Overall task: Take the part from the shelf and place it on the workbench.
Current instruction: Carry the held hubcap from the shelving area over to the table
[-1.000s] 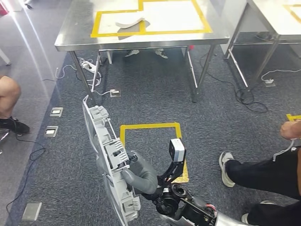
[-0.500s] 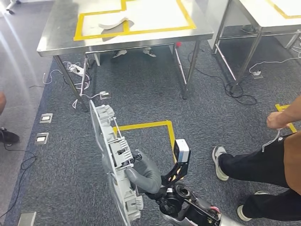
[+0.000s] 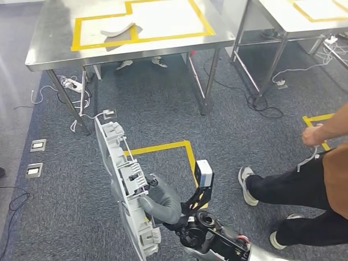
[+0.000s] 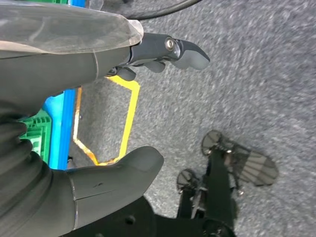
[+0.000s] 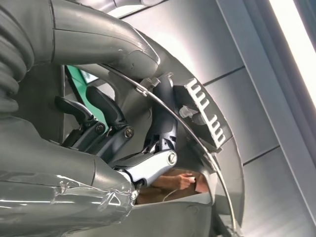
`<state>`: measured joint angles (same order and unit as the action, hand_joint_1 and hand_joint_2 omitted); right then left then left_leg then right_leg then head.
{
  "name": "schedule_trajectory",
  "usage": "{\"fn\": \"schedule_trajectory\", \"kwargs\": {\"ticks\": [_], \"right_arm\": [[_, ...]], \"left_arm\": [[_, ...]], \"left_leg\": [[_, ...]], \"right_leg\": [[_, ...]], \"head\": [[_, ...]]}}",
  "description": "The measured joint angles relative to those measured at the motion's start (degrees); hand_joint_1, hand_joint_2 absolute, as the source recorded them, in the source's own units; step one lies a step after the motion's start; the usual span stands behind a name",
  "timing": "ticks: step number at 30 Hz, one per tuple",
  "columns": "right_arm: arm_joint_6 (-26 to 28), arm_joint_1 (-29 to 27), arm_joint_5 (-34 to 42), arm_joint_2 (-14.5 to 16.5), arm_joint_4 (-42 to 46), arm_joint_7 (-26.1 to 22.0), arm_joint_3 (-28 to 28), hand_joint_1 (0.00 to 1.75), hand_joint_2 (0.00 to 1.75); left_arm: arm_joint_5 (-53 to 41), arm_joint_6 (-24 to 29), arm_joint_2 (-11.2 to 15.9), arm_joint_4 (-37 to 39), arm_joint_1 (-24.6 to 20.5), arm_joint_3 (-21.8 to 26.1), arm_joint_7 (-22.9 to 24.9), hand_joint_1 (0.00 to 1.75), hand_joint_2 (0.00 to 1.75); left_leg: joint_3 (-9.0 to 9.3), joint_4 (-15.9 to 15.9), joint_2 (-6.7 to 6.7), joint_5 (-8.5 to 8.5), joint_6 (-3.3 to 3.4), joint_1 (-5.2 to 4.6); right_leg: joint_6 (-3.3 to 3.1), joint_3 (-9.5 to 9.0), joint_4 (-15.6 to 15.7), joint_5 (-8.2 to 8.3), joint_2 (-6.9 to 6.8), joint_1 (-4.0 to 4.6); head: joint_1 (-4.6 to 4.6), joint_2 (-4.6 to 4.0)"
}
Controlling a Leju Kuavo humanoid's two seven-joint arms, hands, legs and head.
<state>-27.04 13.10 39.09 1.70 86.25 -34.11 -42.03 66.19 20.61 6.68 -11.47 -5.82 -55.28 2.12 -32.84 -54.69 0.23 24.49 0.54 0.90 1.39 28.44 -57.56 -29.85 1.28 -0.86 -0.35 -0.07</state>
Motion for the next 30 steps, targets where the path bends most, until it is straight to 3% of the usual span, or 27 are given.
{"fn": "schedule_trajectory", "kwargs": {"ticks": [3,4,5,6,8,10,12,13,15,16,19,20,21,23,24,26,30], "right_arm": [[-0.1,0.0,-0.1,0.0,0.0,-0.1,0.0,1.75,1.75],[-0.1,-0.1,-0.1,0.0,0.0,-0.1,0.0,1.75,1.75],[-0.1,-0.1,-0.1,0.0,0.0,-0.1,0.0,1.75,1.75],[-0.1,-0.2,-0.2,0.0,0.0,-0.1,-0.1,1.75,1.75],[-0.1,-0.2,-0.2,0.0,-0.1,-0.1,-0.2,1.75,1.75],[-0.1,-0.1,-0.2,0.0,-0.1,-0.1,-0.2,1.75,1.75],[-0.1,-0.1,-0.3,0.0,-0.1,-0.1,-0.2,1.75,1.75],[-0.1,-0.1,-0.3,0.0,-0.1,-0.1,-0.3,1.75,1.75],[-0.1,-0.1,-0.4,0.0,-0.1,-0.1,-0.3,1.75,1.75],[-0.1,0.0,-0.4,0.0,-0.1,-0.1,-0.4,1.75,1.75],[0.0,0.0,-0.3,0.0,-0.1,-0.1,-0.4,1.75,1.75],[0.0,-0.1,-0.4,0.0,-0.1,-0.1,-0.4,1.75,1.75],[0.0,-0.1,-0.4,0.0,-0.1,-0.1,-0.4,1.75,1.75],[0.0,-0.1,-0.4,0.0,-0.1,-0.1,-0.4,1.75,1.75],[0.0,-0.1,-0.4,0.0,-0.1,-0.1,-0.3,1.75,1.75],[0.0,-0.1,-0.5,0.0,-0.1,-0.1,-0.3,1.75,1.75],[0.1,0.0,-0.6,0.0,-0.1,-0.1,-0.3,1.75,1.75]], "left_arm": [[0.0,0.0,0.0,0.0,0.0,0.0,-0.1,0.00,1.75],[0.1,0.0,0.0,0.0,0.0,0.0,-0.2,0.00,1.75],[0.1,0.0,0.0,0.0,0.1,0.0,-0.2,0.00,1.75],[0.1,0.0,0.0,0.0,0.1,0.0,-0.3,0.00,1.75],[0.1,0.1,-0.1,0.0,0.2,0.0,-0.3,0.00,1.75],[0.1,0.1,-0.3,0.0,0.1,0.0,-0.4,0.00,1.75],[0.2,0.1,-0.4,0.0,0.0,0.0,-0.4,0.00,1.75],[0.2,0.1,-0.4,0.0,0.1,0.0,-0.4,0.00,1.75],[0.2,0.1,-0.4,0.0,0.1,0.0,-0.5,0.00,1.75],[0.1,0.1,-0.4,0.0,0.0,0.0,-0.6,0.00,1.75],[0.0,0.0,-0.4,0.0,-0.1,0.0,-0.7,0.00,1.75],[0.0,0.0,-0.3,0.0,-0.1,0.0,-0.7,0.00,1.75],[0.0,-0.1,-0.3,0.0,0.0,0.0,-0.7,0.00,1.75],[0.0,-0.1,-0.1,0.0,0.1,0.0,-0.7,0.00,1.75],[0.0,-0.1,0.0,0.0,0.1,0.0,-0.7,0.00,1.75],[0.0,-0.2,0.1,0.0,0.1,0.0,-0.7,0.00,1.75],[-0.2,-0.2,0.1,0.0,0.1,0.0,-0.7,0.00,1.75]], "left_leg": [[1.10,0.1,0.12,0.79,0.88,-0.30],[1.45,0.1,0.13,1.11,0.99,-0.46],[1.91,0.0,0.13,1.47,1.04,-0.61],[2.52,0.0,0.12,1.87,1.05,-0.74],[3.84,0.1,0.11,2.76,0.97,-0.88],[4.41,0.1,0.21,3.39,0.63,-0.87],[4.58,0.0,0.43,3.54,-0.01,-0.93],[4.71,-0.2,0.50,3.63,-0.34,-0.98],[4.17,-2.3,0.35,4.23,-0.96,-0.93],[2.81,-4.8,0.22,5.11,-1.30,-0.79],[-4.33,-14.9,0.10,8.57,-2.32,-0.16],[-5.99,-16.3,0.10,8.50,-2.59,0.04],[-6.54,-15.4,0.11,7.14,-2.80,0.22],[-4.82,-8.4,0.12,1.62,-3.07,0.54],[-3.64,-4.7,0.13,-0.17,-3.06,0.59],[-2.37,-1.0,0.13,-1.17,-2.31,0.35],[-1.18,-0.8,0.15,-0.79,-0.17,0.18]], "right_leg": [[0.28,6.02,-11.5,-4.56,-0.62,-0.06],[0.26,8.00,-14.4,-5.24,-0.64,-0.05],[0.13,9.11,-15.4,-4.77,-0.64,0.00],[-0.11,9.09,-14.0,-3.04,-0.65,0.11],[-1.01,6.74,-6.8,2.35,-0.85,0.53],[-1.91,4.97,-0.8,4.90,-1.29,1.18],[-2.38,4.67,1.2,4.74,-1.50,1.51],[-2.55,4.03,1.8,4.90,-1.40,1.34],[-2.82,2.83,2.6,5.01,-1.21,0.88],[-2.95,2.20,2.9,4.97,-1.17,0.70],[-3.16,1.43,3.1,4.31,-1.04,0.60],[-3.11,1.11,3.1,3.97,-0.91,0.54],[-2.97,0.68,3.1,3.59,-0.75,0.43],[-2.48,-0.41,3.1,2.68,-0.52,0.12],[-2.14,-0.91,3.0,2.22,-0.42,0.04],[-1.34,-1.25,2.9,1.46,-0.33,0.05],[-0.03,-1.40,1.2,0.32,-0.55,0.03]], "head": [[1.12,0.00],[1.33,0.00],[1.50,0.00],[1.66,0.00],[2.07,0.00],[2.14,-0.01],[2.30,-0.01],[2.58,0.00],[2.27,0.00],[1.95,0.00],[1.03,0.00],[0.85,0.00],[0.65,0.00],[0.19,0.00],[-0.14,0.00],[-0.63,0.00],[-0.01,0.00]]}}
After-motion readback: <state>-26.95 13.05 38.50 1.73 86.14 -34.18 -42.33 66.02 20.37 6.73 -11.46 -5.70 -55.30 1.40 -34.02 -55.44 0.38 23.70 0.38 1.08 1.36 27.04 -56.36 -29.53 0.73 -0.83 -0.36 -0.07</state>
